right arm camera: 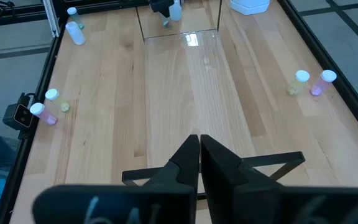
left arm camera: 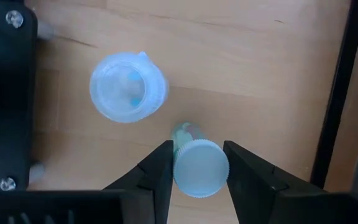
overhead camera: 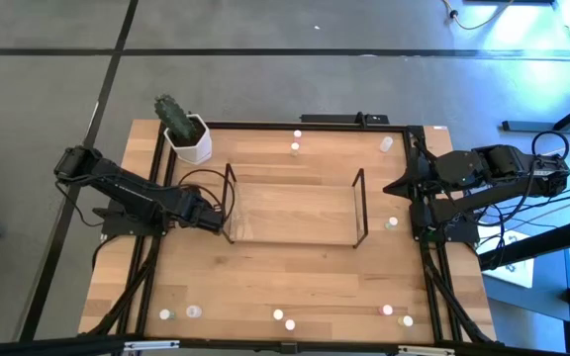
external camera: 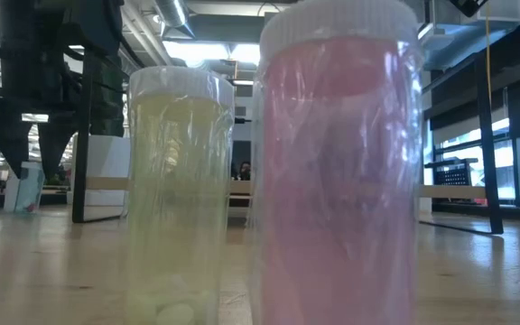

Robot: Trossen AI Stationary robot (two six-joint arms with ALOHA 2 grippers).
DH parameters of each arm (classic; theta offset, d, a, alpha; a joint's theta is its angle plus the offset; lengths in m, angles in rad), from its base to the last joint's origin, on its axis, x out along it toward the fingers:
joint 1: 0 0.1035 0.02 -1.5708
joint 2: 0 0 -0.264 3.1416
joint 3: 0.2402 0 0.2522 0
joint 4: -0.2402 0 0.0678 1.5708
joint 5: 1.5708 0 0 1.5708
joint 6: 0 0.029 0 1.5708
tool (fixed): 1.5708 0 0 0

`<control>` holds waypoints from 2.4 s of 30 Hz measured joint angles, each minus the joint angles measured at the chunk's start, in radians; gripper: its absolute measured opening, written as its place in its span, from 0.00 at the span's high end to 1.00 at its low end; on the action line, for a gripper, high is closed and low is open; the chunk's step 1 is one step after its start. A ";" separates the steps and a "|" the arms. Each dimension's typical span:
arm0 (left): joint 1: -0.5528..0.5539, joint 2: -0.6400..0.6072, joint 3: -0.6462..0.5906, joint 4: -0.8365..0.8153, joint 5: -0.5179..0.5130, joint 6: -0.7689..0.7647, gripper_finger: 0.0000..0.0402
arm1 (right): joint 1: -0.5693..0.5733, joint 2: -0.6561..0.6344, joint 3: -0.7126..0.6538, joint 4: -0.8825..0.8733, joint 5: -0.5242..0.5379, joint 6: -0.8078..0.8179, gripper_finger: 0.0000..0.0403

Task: Pick and place medicine bottles onto shelf by color
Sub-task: Put the top left blue pill bottle on the shelf

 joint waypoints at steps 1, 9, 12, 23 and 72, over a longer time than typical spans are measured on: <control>0.000 0.000 0.000 0.000 0.000 0.001 0.69 | 0.000 0.000 0.000 0.000 0.000 0.000 0.96; 0.000 0.000 0.000 0.000 0.024 0.004 0.69 | 0.000 0.000 0.000 0.000 0.000 0.000 0.96; 0.000 -0.005 0.000 -0.001 0.032 0.009 0.69 | 0.000 0.000 0.000 0.000 0.000 0.000 0.96; -0.008 -0.100 -0.004 -0.005 0.068 0.040 0.69 | 0.000 0.000 0.000 0.000 0.000 0.000 0.96; -0.179 -0.456 0.401 -0.091 0.138 0.966 0.71 | 0.000 0.000 0.000 0.000 0.000 0.000 0.96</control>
